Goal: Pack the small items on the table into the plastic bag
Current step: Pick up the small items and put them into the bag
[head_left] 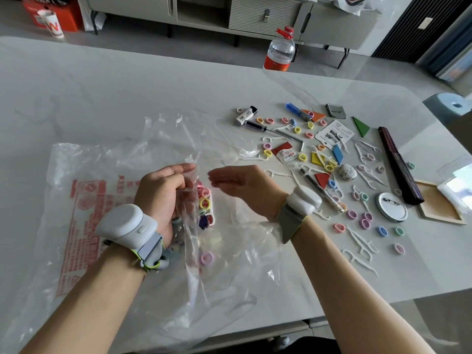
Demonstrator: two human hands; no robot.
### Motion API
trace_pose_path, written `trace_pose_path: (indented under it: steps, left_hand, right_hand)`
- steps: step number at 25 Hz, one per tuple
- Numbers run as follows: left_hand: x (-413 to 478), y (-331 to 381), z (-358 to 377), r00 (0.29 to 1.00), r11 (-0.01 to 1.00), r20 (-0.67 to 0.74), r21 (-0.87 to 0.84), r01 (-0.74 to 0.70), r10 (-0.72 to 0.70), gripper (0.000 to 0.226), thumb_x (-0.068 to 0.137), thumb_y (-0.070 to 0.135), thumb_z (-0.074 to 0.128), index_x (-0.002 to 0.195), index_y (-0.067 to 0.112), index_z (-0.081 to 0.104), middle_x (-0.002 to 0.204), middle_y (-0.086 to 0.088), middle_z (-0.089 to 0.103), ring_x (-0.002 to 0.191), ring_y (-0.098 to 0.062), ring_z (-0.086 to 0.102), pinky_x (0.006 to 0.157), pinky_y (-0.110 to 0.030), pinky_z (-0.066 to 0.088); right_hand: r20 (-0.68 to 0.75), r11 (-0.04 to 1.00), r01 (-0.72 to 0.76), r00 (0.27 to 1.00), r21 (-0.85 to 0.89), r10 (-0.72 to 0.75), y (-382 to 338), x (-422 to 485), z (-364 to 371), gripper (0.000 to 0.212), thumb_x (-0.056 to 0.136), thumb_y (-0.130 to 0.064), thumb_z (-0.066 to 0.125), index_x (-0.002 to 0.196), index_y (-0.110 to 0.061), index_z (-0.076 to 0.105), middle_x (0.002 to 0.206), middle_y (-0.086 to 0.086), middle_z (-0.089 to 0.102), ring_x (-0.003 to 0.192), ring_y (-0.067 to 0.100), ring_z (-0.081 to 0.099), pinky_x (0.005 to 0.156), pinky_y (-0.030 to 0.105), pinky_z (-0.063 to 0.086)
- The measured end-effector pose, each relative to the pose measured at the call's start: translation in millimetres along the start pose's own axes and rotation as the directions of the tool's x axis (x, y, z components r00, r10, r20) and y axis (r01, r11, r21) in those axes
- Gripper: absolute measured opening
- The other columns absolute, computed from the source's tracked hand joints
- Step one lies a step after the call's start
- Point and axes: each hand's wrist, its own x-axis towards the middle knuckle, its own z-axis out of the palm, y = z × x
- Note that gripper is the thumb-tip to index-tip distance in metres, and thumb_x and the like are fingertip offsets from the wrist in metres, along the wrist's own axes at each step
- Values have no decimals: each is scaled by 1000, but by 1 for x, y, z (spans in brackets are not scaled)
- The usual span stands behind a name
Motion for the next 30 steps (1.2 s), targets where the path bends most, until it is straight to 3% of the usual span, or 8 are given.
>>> trace_pose_path:
  steps: [4, 7, 10, 13, 17, 21, 27, 30]
  left_hand:
    - [0, 1, -1, 1000, 1000, 9, 8, -19, 19, 43, 77, -10, 38, 97, 11, 70, 52, 3, 55, 39, -16, 47, 45, -24, 36]
    - [-1, 1, 0, 1000, 1000, 11, 3, -26, 25, 43, 77, -11, 37, 95, 11, 69, 51, 3, 55, 37, -16, 46, 45, -26, 35]
    - [-1, 2, 1, 1000, 1000, 2, -5, -24, 24, 43, 77, -11, 38, 96, 10, 70, 54, 0, 55, 38, -15, 47, 38, -19, 38]
    - [1, 2, 0, 1000, 1000, 6, -13, -21, 21, 43, 77, -11, 38, 96, 9, 70, 60, -3, 54, 39, -15, 47, 37, -19, 40]
    - [1, 3, -2, 1000, 999, 3, -27, -24, 24, 43, 77, -11, 37, 97, 7, 70, 63, -5, 54, 38, -15, 47, 37, -19, 40]
    - [3, 4, -5, 1000, 999, 1, -27, -22, 22, 43, 76, -10, 38, 96, 9, 71, 61, -3, 54, 39, -15, 47, 37, -19, 40]
    - [5, 1, -8, 1000, 999, 11, 27, -25, 25, 45, 72, -7, 41, 96, 13, 73, 59, 2, 58, 47, -21, 49, 48, -24, 37]
    - [0, 3, -7, 999, 1000, 25, 12, -21, 21, 44, 74, -8, 39, 95, 12, 72, 62, -3, 56, 40, -18, 48, 39, -19, 37]
  right_hand:
    - [-482, 799, -208, 869, -564, -114, 20, -5, -27, 27, 86, -4, 58, 105, -19, 70, 106, -2, 70, 93, 14, 64, 87, 23, 49]
    - [-587, 654, -370, 797, -660, -143, 39, -7, -53, 28, 86, -10, 64, 113, -15, 65, 121, 3, 59, 107, 24, 58, 84, 32, 47]
    - [-557, 569, -399, 821, -719, -127, 55, -5, -65, 18, 86, -14, 65, 104, -12, 68, 113, 6, 58, 110, 27, 53, 84, 35, 46]
    - [-506, 620, -329, 853, -713, -129, 57, -1, -62, 8, 87, -14, 65, 93, -12, 68, 104, 6, 60, 102, 26, 55, 77, 29, 42]
    - [-352, 561, -179, 911, -809, -217, 45, 15, -53, 14, 83, -20, 69, 95, -14, 68, 127, 2, 54, 120, 23, 46, 95, 32, 39]
    - [-190, 507, -117, 977, -854, -95, 25, 39, -57, 18, 86, -22, 65, 101, -13, 69, 124, 4, 58, 119, 25, 49, 95, 33, 39]
    - [-326, 598, -251, 945, -761, -19, 30, 14, -49, 20, 86, -6, 62, 104, -16, 61, 90, 2, 69, 84, 25, 64, 76, 37, 53]
    - [-275, 483, -301, 953, -823, 125, 25, 1, -48, 15, 89, -14, 58, 103, -11, 63, 95, 8, 69, 85, 28, 65, 79, 38, 53]
